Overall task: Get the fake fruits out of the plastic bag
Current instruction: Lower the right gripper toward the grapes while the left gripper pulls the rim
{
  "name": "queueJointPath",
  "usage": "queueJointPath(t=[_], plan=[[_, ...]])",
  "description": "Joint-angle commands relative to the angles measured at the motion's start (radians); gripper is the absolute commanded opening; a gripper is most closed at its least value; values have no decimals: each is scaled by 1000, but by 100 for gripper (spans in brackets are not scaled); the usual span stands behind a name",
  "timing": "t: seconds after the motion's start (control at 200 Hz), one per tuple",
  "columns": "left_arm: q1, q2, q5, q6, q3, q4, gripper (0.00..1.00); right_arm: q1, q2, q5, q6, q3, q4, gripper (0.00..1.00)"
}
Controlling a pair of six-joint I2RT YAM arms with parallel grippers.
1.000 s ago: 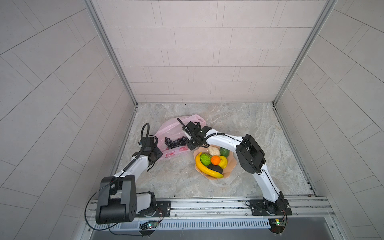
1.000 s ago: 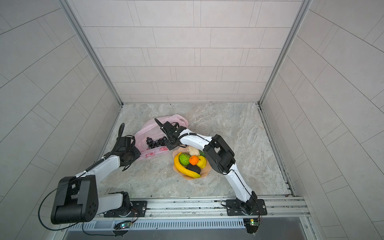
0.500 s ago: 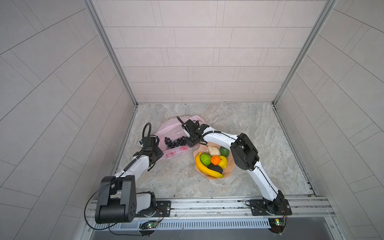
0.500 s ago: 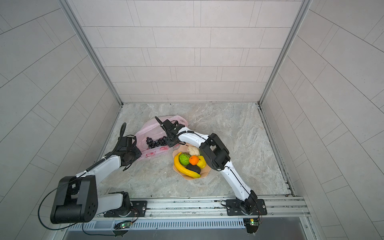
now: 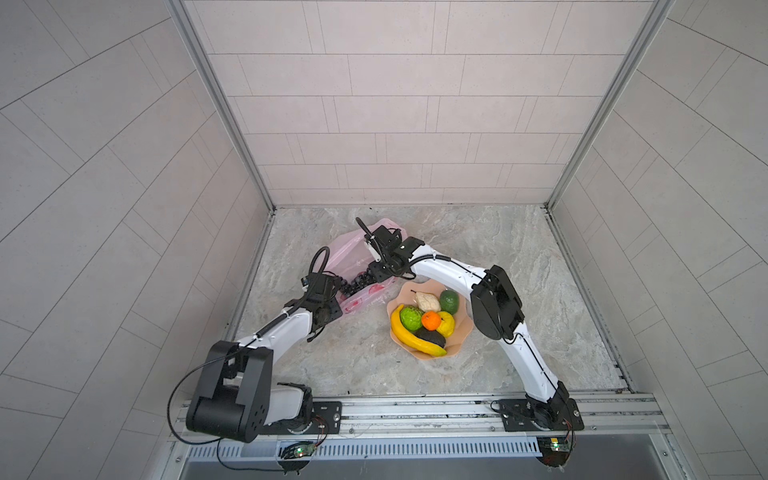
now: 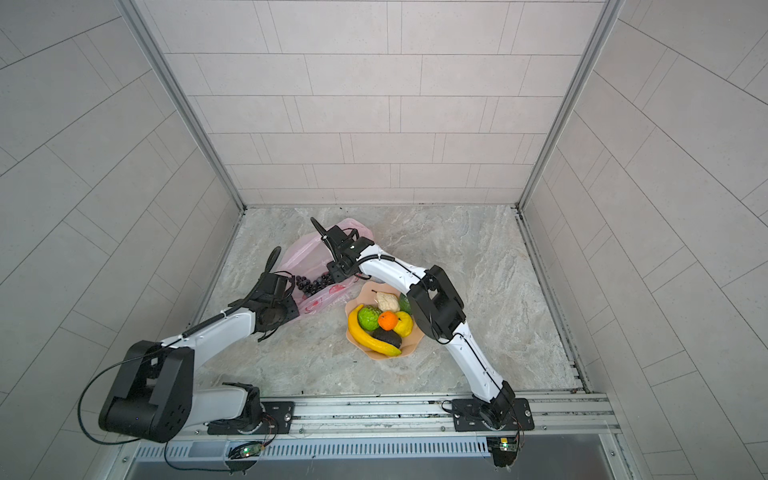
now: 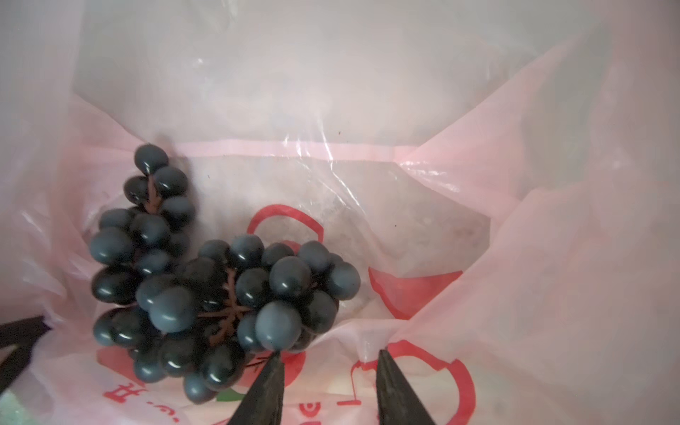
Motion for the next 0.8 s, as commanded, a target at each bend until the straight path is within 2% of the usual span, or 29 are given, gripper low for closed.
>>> queueJointPath(t=[0.0, 0.235, 0.4, 0.495, 0.625, 0.796], plan=[[-9, 26, -34, 3, 26, -29, 50, -13, -10, 13, 47, 46, -34, 43], [-9, 12, -45, 1, 20, -29, 50, -37, 61, 14, 144, 91, -26, 47], [-9, 13, -42, 2, 20, -28, 50, -29, 138, -67, 146, 204, -65, 50], [-13, 14, -40, 6, 21, -24, 51, -17, 170, -70, 159, 247, -97, 52], [-20, 15, -48, 7, 24, -28, 51, -16, 189, -73, 219, 245, -118, 55], [-23, 16, -52, 7, 25, -29, 51, -4, 179, -53, 267, 208, -122, 65]])
